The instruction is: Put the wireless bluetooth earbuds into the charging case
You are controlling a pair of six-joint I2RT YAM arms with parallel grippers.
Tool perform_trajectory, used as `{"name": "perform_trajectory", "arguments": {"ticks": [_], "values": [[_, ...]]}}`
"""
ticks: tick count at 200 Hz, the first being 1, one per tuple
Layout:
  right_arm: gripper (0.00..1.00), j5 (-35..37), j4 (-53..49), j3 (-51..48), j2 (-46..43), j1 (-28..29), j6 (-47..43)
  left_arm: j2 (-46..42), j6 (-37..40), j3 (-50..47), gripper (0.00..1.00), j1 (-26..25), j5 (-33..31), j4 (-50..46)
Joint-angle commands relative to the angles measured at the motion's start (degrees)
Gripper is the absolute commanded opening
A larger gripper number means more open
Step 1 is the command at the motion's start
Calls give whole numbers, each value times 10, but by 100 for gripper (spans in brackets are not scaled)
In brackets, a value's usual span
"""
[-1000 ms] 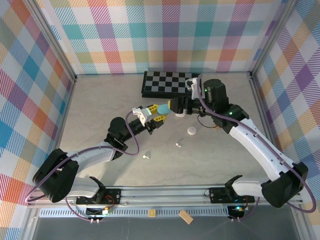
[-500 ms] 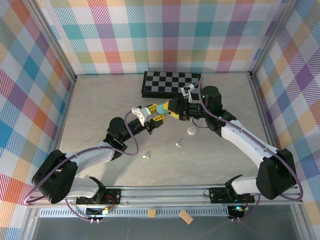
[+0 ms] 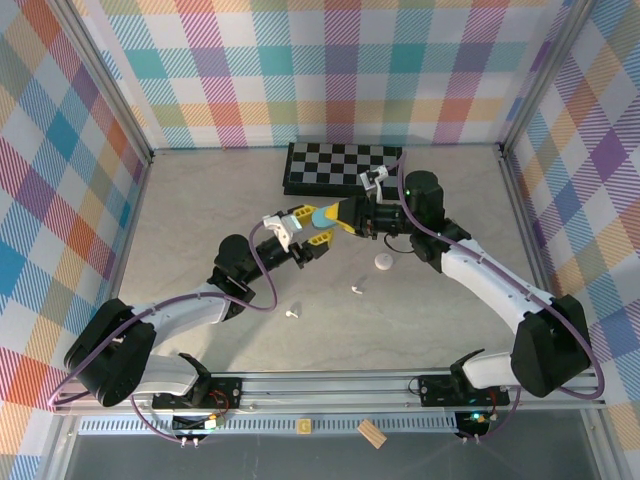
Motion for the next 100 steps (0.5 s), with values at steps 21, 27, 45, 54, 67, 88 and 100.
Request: {"name": "perform_trajectory", "arguments": {"ticks": [21,27,45,54,67,88,100], "values": [[17,42,-31,2,4,-11,-56,-29,18,-17,91,-3,-16,-11],[17,53,-45,4,6,-13,-69,-35,19,-20,93,-3,-16,-19],[18,102,-100,14,19,-15,-124,-55,19,-28,100,-3,-9,-63],[18,129,-127,21,30,-15,-155,-62,19,-32,100,-4,-9,-85],[19,167,-159,35,54,-16,-195,-74,9,-45,100,-4,-14,-102],[21,208,-191,64,102,-13,-237,-97,0,-66,100,-4,-19,-138],[21,218,-183,74,134,-12,-250,-115,-4,-77,100,-4,-28,-163]]}}
